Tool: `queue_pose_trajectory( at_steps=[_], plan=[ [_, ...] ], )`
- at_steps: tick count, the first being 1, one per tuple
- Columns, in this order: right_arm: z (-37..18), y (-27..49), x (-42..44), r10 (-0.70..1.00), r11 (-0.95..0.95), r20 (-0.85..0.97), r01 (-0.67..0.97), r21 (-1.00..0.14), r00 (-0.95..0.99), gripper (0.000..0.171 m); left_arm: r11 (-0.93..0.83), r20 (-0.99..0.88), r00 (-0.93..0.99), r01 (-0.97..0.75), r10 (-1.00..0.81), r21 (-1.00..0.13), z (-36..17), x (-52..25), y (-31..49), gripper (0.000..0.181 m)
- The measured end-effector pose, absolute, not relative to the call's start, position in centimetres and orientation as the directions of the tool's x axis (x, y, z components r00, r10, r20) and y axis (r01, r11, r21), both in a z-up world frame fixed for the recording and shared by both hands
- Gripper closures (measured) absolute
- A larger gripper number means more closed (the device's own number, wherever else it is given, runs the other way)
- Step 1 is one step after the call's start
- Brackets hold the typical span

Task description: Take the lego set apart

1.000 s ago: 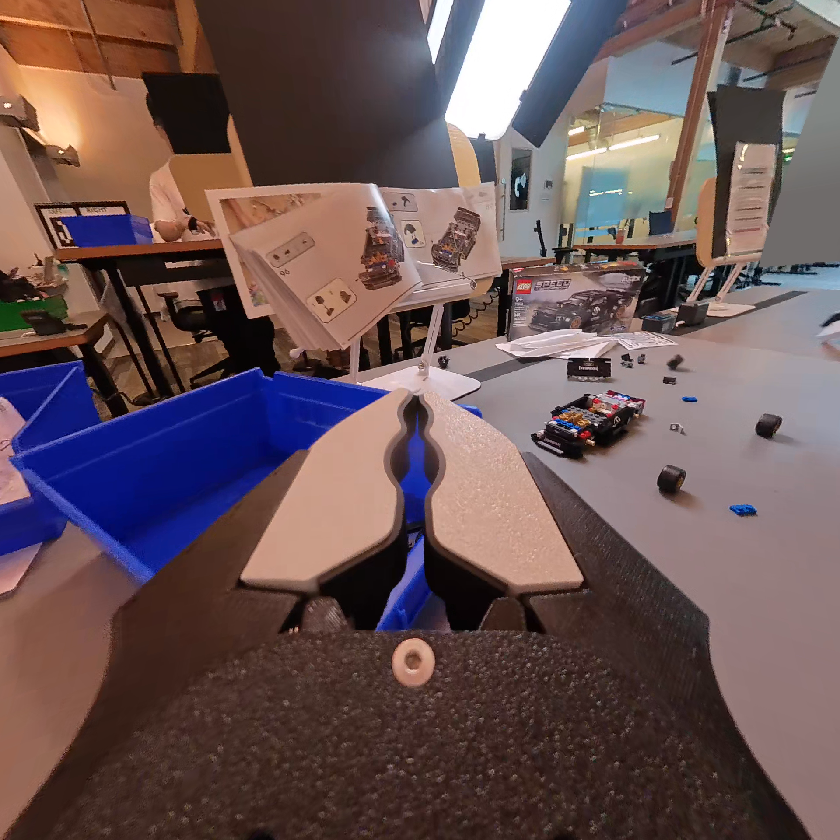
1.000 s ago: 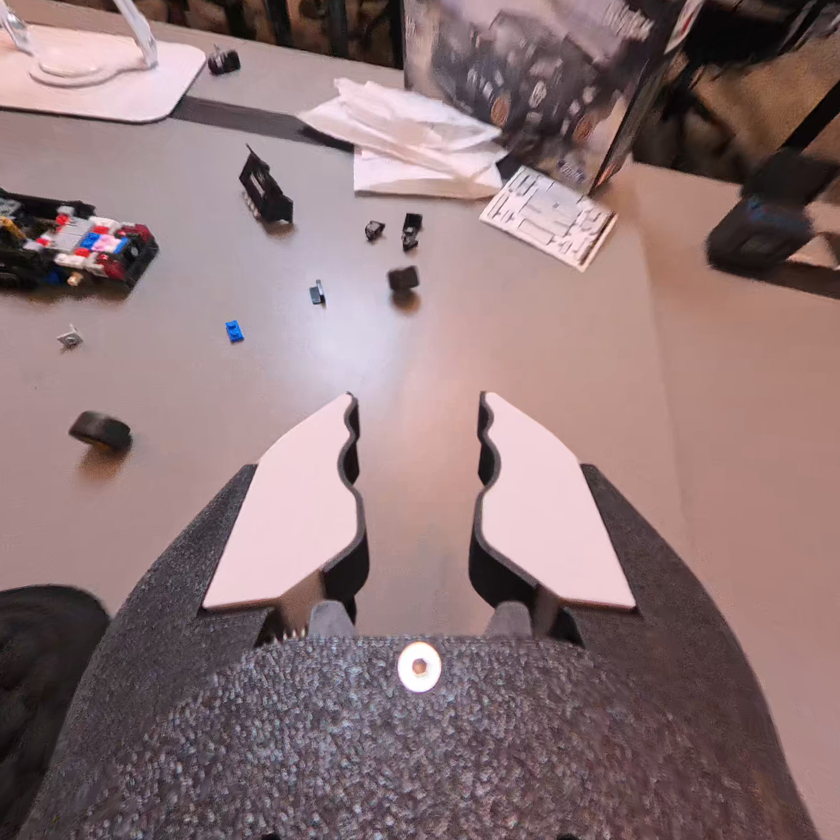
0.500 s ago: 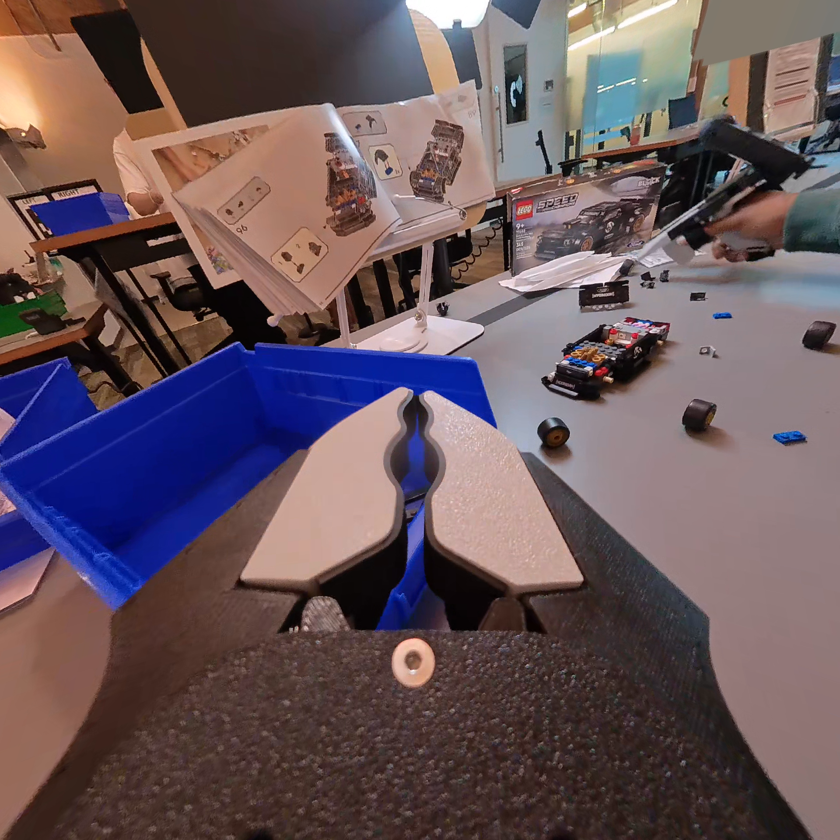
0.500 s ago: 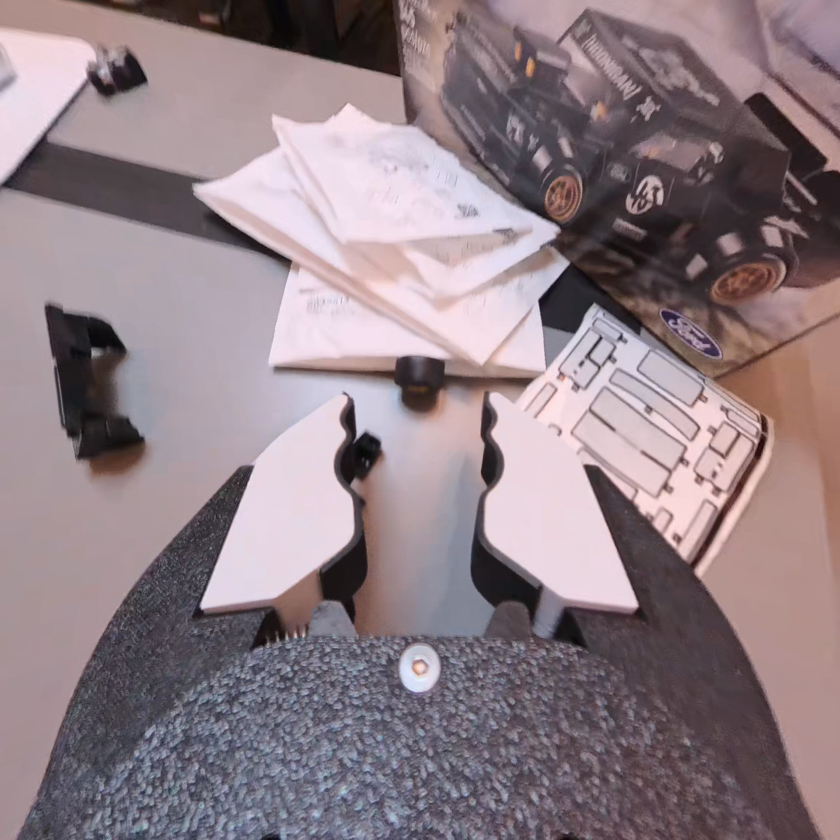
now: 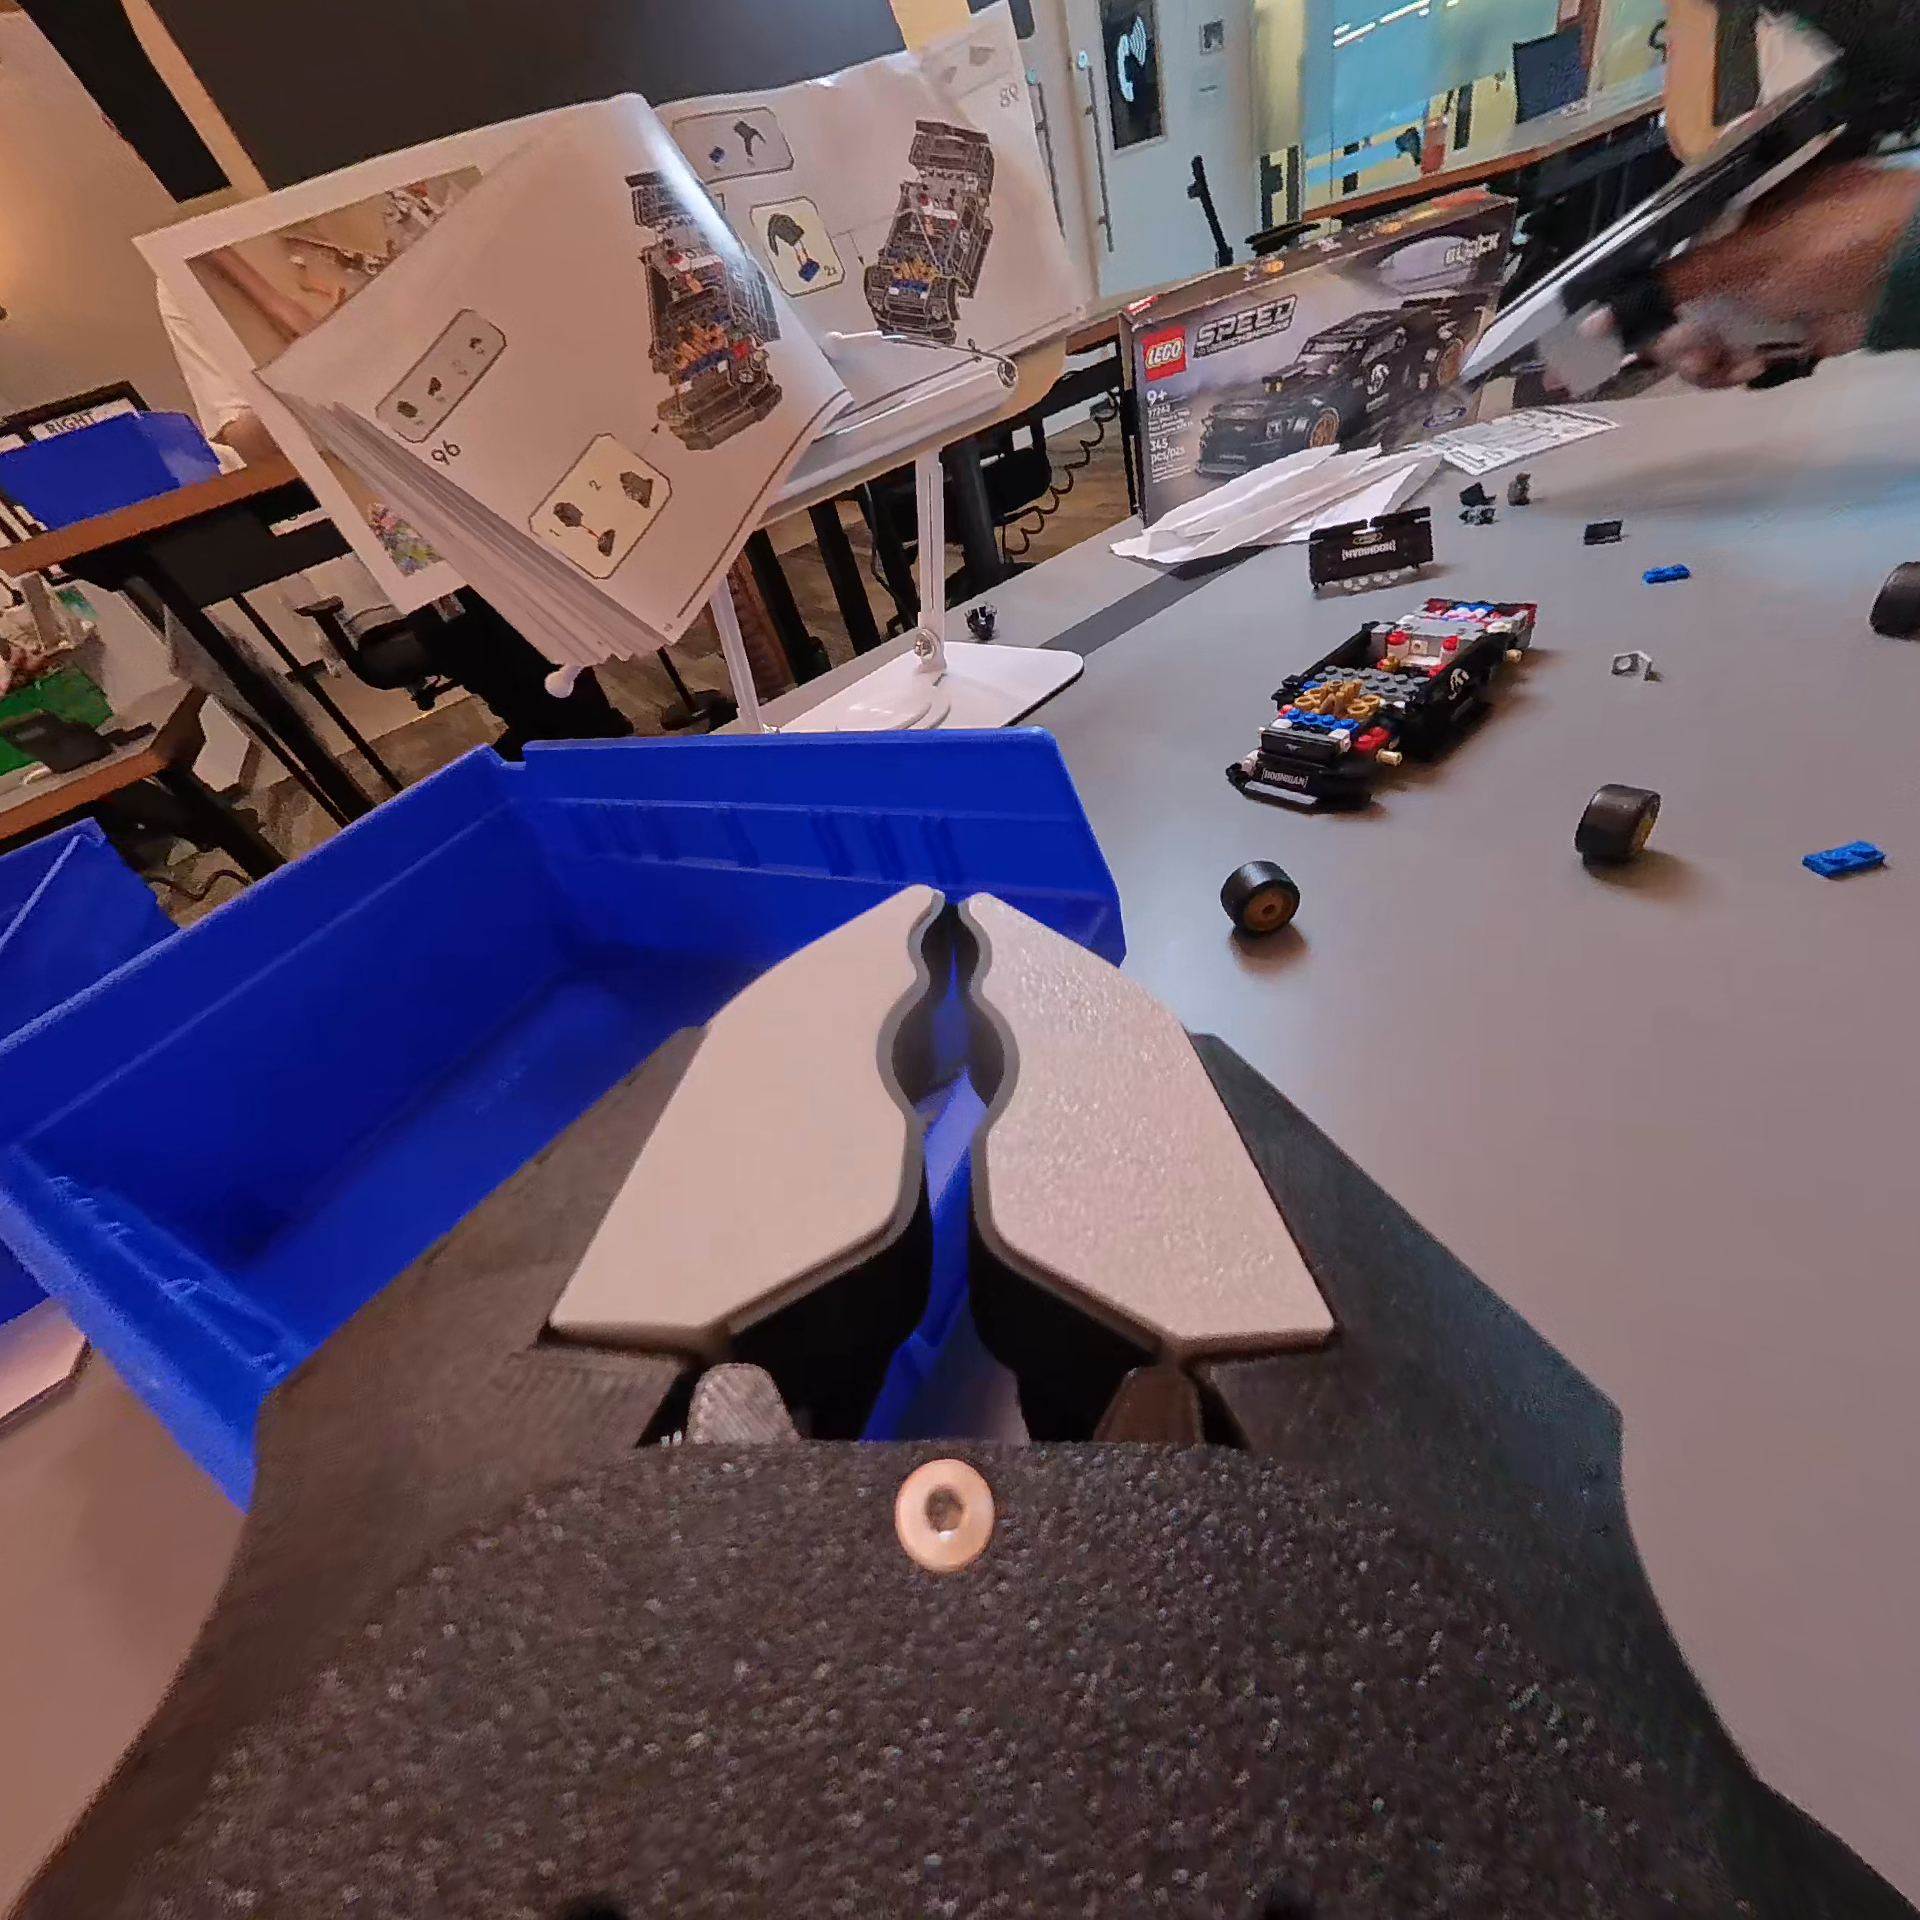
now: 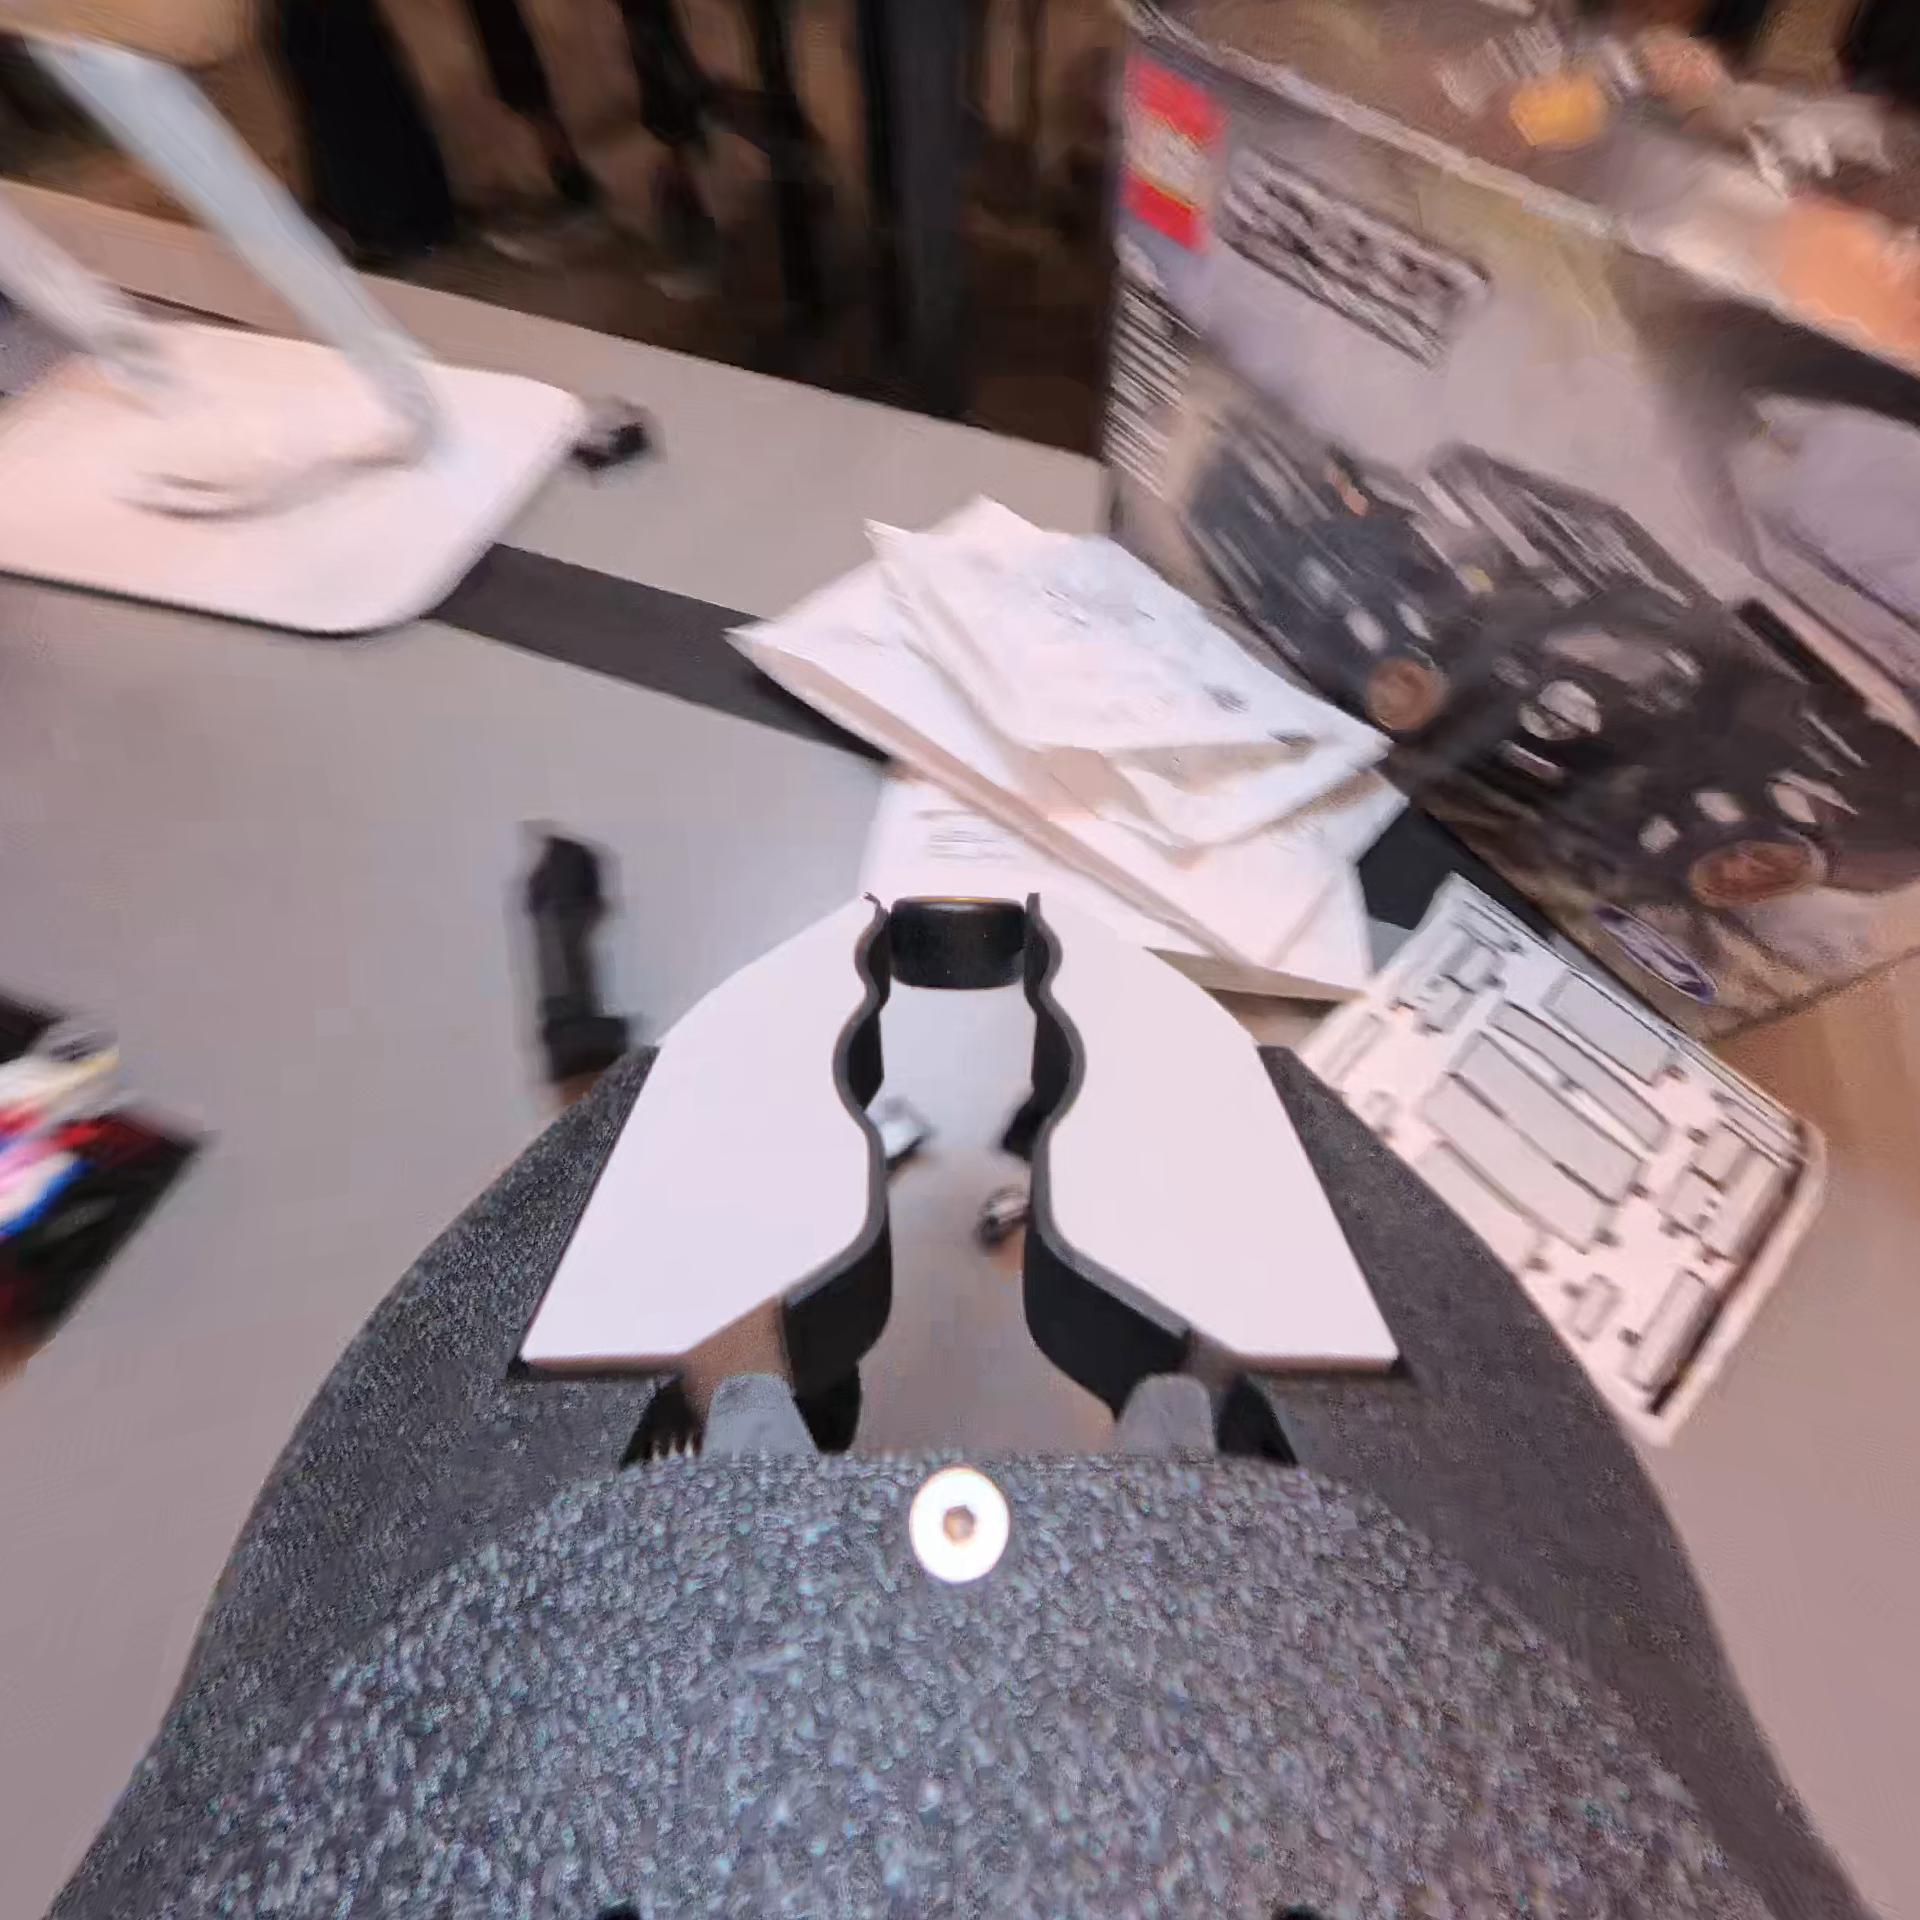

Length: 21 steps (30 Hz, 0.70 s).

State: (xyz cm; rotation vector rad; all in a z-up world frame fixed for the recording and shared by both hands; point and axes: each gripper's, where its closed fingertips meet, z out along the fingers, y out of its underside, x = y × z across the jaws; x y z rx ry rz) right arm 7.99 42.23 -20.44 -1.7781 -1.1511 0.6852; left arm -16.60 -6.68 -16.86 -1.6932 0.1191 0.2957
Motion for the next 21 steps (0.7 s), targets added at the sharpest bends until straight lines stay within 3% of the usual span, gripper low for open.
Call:
queue_pose_trajectory(
  at_steps=[4, 9, 21],
  plan=[
    [-19.6, 29.0, 9.0, 0.990, -0.122, -0.086, 0.388, -0.914, 0.108, 0.147, -0.150, -0.290, 0.955, -0.278, 0.061, -0.949, -17.0, -15.9, -6.3, 0.181],
    [-22.7, 14.8, 8.7, 0.984, 0.004, -0.094, 0.543, -0.840, -0.152, 0.147, -0.145, -0.300, 0.954, -0.298, -0.004, -0.944, -17.2, -14.2, -5.4, 0.181],
    [-28.3, 11.4, 11.5, 0.983, 0.182, 0.135, 0.787, -0.589, -0.126, 0.142, -0.157, -0.340, 0.935, -0.353, -0.104, -0.922, -18.5, -10.8, -5.1, 0.181]
  ],
)
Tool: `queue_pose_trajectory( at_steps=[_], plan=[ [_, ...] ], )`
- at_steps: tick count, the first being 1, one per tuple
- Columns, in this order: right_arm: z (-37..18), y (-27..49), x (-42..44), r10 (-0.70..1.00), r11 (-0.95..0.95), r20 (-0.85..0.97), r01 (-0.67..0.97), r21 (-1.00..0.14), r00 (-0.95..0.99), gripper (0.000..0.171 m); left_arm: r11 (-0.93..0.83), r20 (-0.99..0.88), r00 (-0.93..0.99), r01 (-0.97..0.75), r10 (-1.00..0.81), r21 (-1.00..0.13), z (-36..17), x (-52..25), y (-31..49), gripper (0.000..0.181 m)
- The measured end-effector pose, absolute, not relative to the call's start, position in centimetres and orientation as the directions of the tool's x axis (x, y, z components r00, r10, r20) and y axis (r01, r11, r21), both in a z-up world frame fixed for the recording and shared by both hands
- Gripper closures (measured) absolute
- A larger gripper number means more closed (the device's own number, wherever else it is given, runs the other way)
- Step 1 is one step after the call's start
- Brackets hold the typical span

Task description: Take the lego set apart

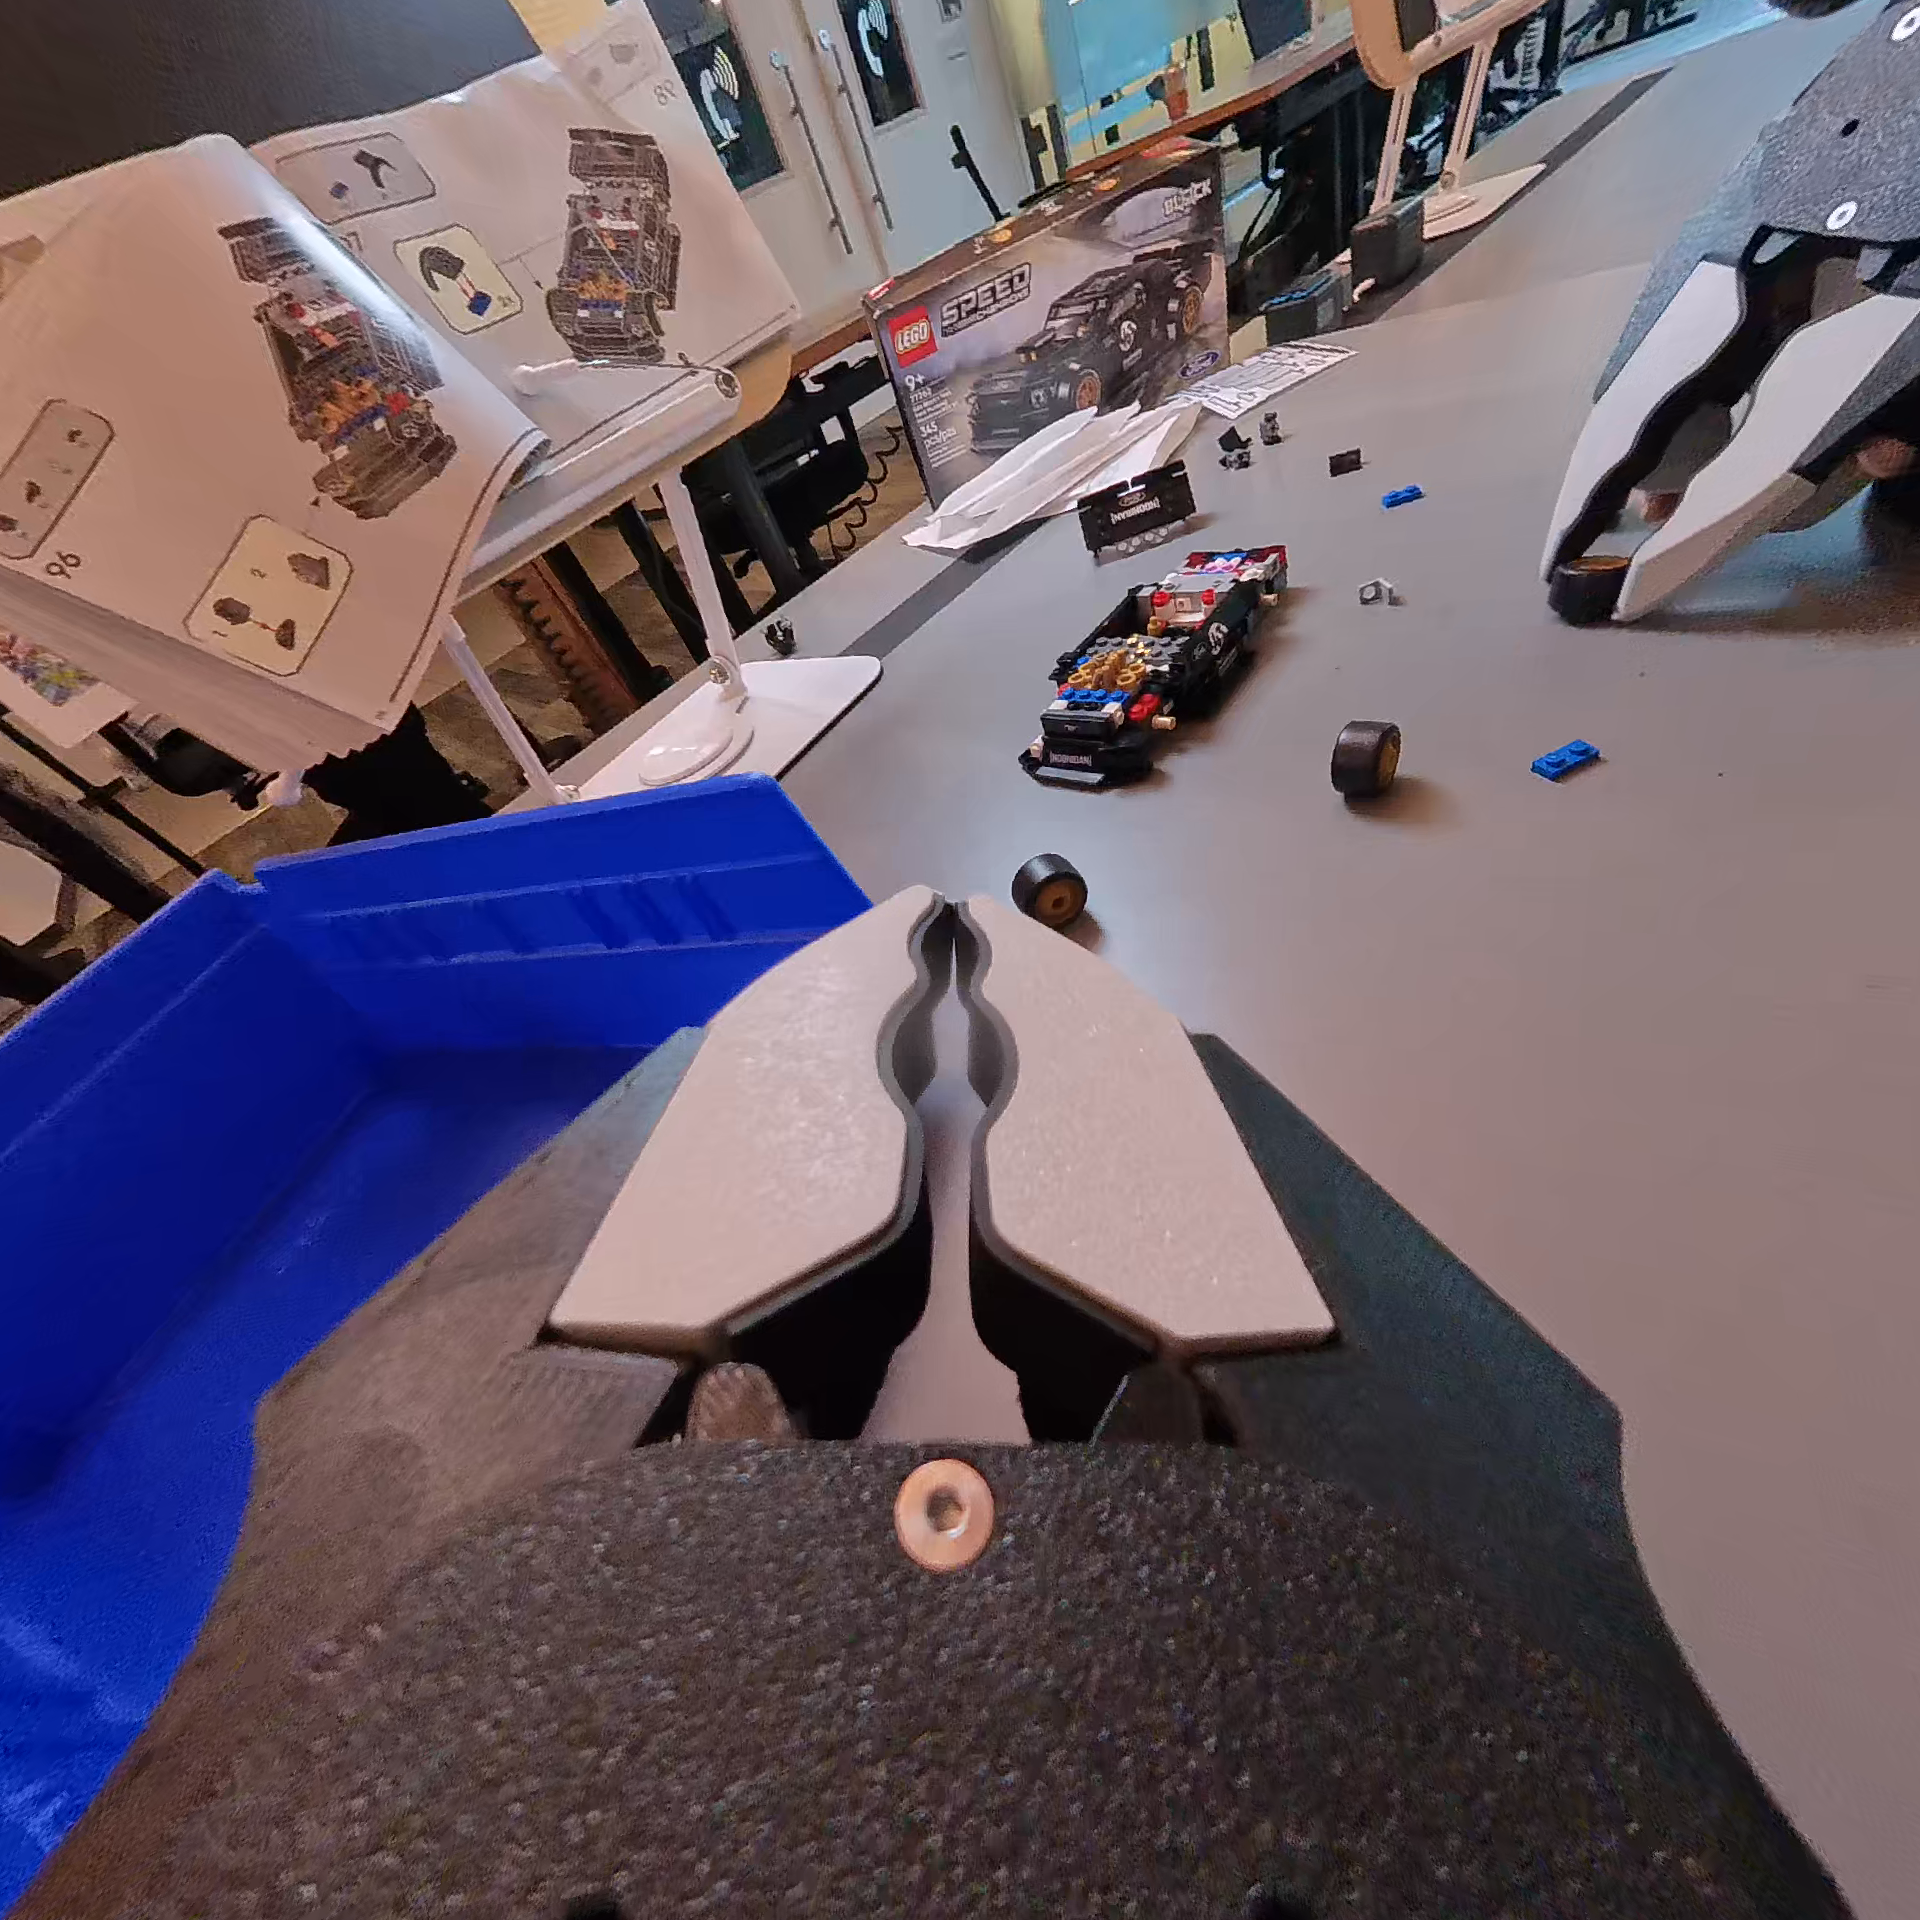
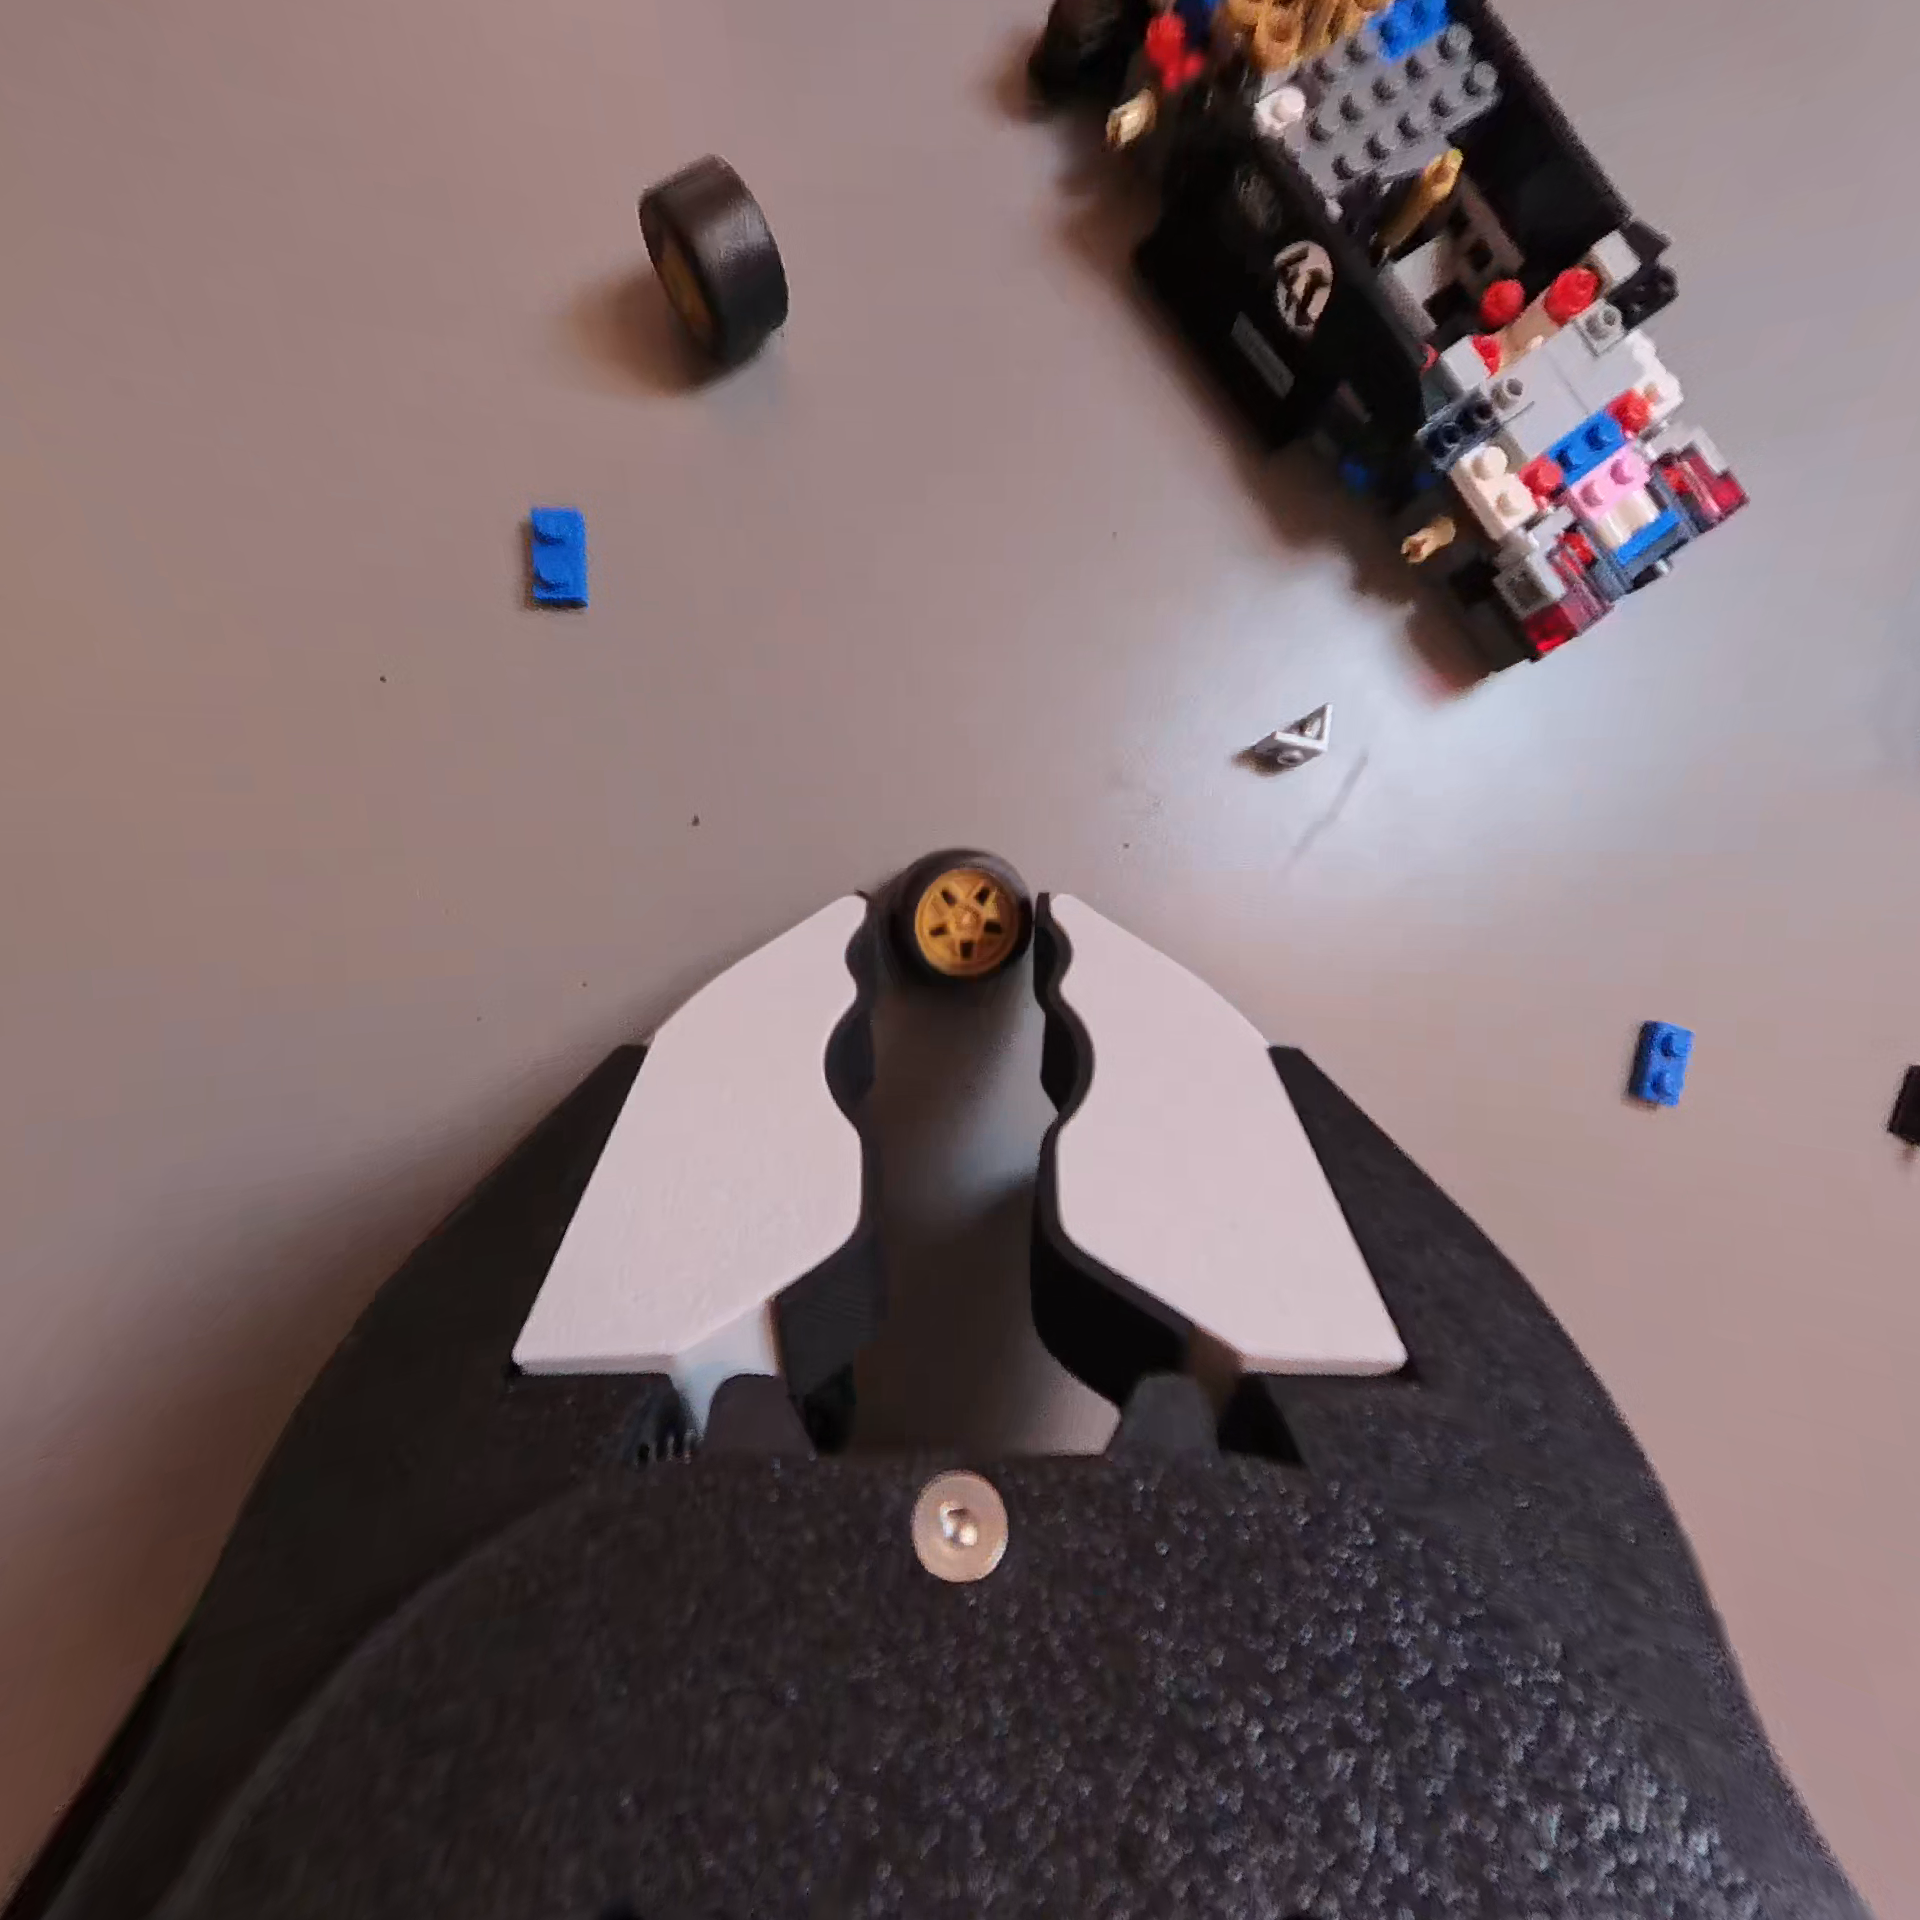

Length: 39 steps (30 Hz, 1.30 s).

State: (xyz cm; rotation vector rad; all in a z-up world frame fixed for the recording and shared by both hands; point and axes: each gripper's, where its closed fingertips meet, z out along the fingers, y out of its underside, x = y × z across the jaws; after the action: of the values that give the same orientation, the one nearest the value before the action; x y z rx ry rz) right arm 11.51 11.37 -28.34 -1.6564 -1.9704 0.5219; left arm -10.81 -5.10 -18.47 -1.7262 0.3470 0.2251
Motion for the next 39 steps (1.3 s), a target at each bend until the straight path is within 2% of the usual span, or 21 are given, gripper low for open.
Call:
queue_pose_trajectory(
  at_steps=[3, 6, 10, 13, 14, 15, 16, 17, 21, 26, 30, 33, 34, 37, 39],
  plan=[
    [-28.1, 11.3, 12.0, 0.984, 0.174, 0.139, 0.784, -0.596, -0.112, 0.137, -0.154, -0.341, 0.933, -0.356, -0.113, -0.922, -18.5, -10.6, -5.0, 0.181],
    [-26.7, 11.9, 11.3, 0.987, 0.146, 0.145, 0.724, -0.674, -0.063, 0.132, -0.157, -0.320, 0.942, -0.333, -0.104, -0.930, -18.4, -10.6, -5.1, 0.181],
    [-23.6, 13.6, 10.3, 0.987, 0.075, 0.143, 0.598, -0.798, 0.067, 0.109, -0.148, -0.214, 0.976, -0.216, -0.033, -0.965, -17.6, -12.0, -5.4, 0.176],
    [-22.4, 13.6, 11.0, 0.986, 0.037, 0.121, 0.549, -0.835, 0.118, 0.103, -0.136, -0.145, 0.989, -0.143, 0.011, -0.980, -17.2, -13.1, -5.8, 0.172],
    [-22.2, 13.3, 11.4, 0.984, 0.046, 0.132, 0.539, -0.841, 0.122, 0.108, -0.133, -0.140, 0.990, -0.136, 0.022, -0.982, -17.1, -13.4, -5.9, 0.173],
    [-22.0, 12.7, 11.8, 0.981, 0.069, 0.154, 0.530, -0.845, 0.118, 0.126, -0.125, -0.138, 0.990, -0.133, 0.028, -0.983, -16.9, -13.5, -6.0, 0.175],
    [-21.7, 12.2, 12.2, 0.975, 0.101, 0.187, 0.515, -0.851, 0.119, 0.162, -0.109, -0.137, 0.990, -0.133, 0.030, -0.985, -16.6, -13.6, -6.1, 0.180],
    [-21.3, 11.9, 12.4, 0.967, 0.125, 0.217, 0.489, -0.864, 0.136, 0.171, -0.088, -0.135, 0.990, -0.131, 0.039, -0.987, -16.2, -13.8, -6.2, 0.181],
    [-19.6, 11.2, 12.4, 0.950, 0.140, 0.226, 0.355, -0.924, 0.215, 0.171, -0.013, -0.156, 0.974, -0.155, 0.164, -0.988, -13.7, -16.1, -7.6, 0.181],
    [-19.2, 13.1, 12.2, 0.915, 0.146, 0.253, 0.326, -0.934, 0.315, 0.171, 0.009, -0.081, 0.911, -0.092, 0.405, -0.996, -10.3, -24.8, -11.3, 0.181],
    [-19.1, 15.0, 12.1, 0.906, 0.047, 0.163, 0.289, -0.956, 0.391, 0.156, -0.100, -0.088, 0.838, -0.040, 0.538, -0.994, -9.2, -34.8, -12.8, 0.181],
    [-18.9, 16.1, 12.4, 0.893, -0.006, 0.106, 0.247, -0.969, 0.438, 0.150, -0.182, -0.074, 0.818, 0.038, 0.571, -0.983, -9.3, -43.0, -11.6, 0.178],
    [-18.9, 16.3, 12.6, 0.889, -0.014, 0.097, 0.238, -0.971, 0.448, 0.150, -0.231, -0.054, 0.821, 0.096, 0.568, -0.968, -10.2, -45.8, -10.8, 0.174],
    [-18.9, 16.5, 12.9, 0.878, -0.026, 0.091, 0.236, -0.971, 0.470, 0.150, -0.376, 0.109, 0.827, 0.364, 0.552, -0.852, -15.2, -52.7, -7.8, 0.144],
    [-19.1, 16.5, 13.1, 0.870, -0.021, 0.111, 0.260, -0.965, 0.481, 0.150, -0.379, 0.234, 0.793, 0.499, 0.562, -0.780, -17.7, -55.9, -6.0, 0.127]
  ],
)
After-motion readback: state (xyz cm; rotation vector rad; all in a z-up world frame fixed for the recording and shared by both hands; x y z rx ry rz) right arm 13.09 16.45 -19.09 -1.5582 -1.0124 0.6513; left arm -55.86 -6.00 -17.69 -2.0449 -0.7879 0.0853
